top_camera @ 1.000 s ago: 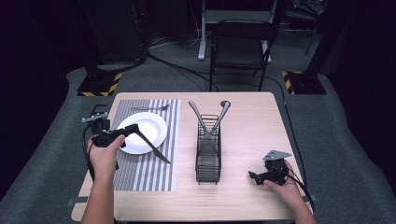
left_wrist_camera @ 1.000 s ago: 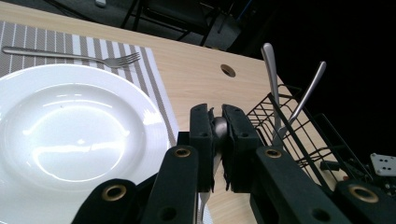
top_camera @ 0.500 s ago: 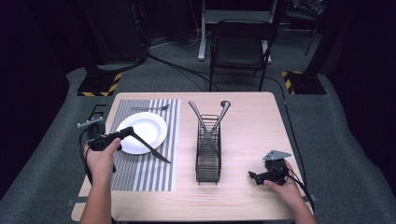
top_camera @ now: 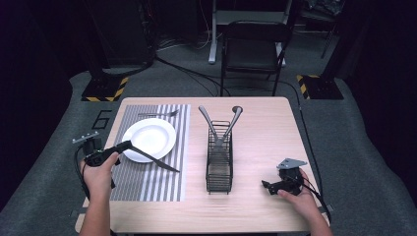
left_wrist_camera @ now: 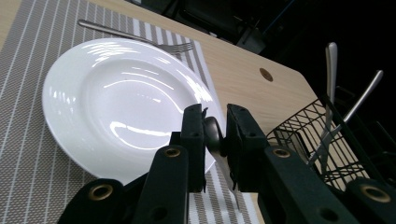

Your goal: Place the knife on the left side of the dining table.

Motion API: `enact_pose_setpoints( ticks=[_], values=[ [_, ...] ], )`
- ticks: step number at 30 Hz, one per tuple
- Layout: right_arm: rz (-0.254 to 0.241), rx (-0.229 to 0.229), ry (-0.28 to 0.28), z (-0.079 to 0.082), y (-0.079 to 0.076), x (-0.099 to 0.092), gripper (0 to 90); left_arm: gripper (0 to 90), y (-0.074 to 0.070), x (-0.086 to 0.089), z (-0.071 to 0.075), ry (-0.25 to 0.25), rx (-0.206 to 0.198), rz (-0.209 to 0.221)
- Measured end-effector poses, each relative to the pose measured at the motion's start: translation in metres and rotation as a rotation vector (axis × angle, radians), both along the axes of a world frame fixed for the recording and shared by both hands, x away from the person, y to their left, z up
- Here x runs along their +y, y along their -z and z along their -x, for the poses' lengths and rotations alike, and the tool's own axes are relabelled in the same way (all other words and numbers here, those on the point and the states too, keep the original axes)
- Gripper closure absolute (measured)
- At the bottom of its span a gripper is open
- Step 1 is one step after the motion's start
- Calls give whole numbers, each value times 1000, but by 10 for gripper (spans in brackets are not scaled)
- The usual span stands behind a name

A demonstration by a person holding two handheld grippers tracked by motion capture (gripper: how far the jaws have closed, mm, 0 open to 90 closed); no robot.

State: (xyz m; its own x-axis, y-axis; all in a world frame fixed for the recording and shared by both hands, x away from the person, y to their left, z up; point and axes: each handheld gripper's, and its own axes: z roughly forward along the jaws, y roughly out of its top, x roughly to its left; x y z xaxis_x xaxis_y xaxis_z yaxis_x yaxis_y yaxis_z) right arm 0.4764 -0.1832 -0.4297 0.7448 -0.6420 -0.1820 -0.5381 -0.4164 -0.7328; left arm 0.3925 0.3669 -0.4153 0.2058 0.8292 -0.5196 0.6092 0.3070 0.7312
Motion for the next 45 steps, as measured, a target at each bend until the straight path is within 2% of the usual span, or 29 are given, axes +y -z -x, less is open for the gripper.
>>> enact_pose_setpoints(
  ticks=[1, 9, 19, 27, 36, 45],
  values=[
    [0, 0, 1, 0, 0, 0, 0, 763, 4, 2, 1, -8, -3, -12],
    [0, 0, 2, 0, 0, 0, 0, 749, 16, 12, 4, -42, 19, 26],
    [0, 0, 2, 0, 0, 0, 0, 730, 31, 19, 6, -85, 37, 48],
    [0, 0, 2, 0, 0, 0, 0, 718, 42, 27, 7, -104, 66, 77],
    [0, 0, 2, 0, 0, 0, 0, 706, 52, 31, 9, -116, 71, 79],
    [1, 0, 2, 0, 0, 0, 0, 689, 68, 37, 9, -150, 89, 96]
  ],
)
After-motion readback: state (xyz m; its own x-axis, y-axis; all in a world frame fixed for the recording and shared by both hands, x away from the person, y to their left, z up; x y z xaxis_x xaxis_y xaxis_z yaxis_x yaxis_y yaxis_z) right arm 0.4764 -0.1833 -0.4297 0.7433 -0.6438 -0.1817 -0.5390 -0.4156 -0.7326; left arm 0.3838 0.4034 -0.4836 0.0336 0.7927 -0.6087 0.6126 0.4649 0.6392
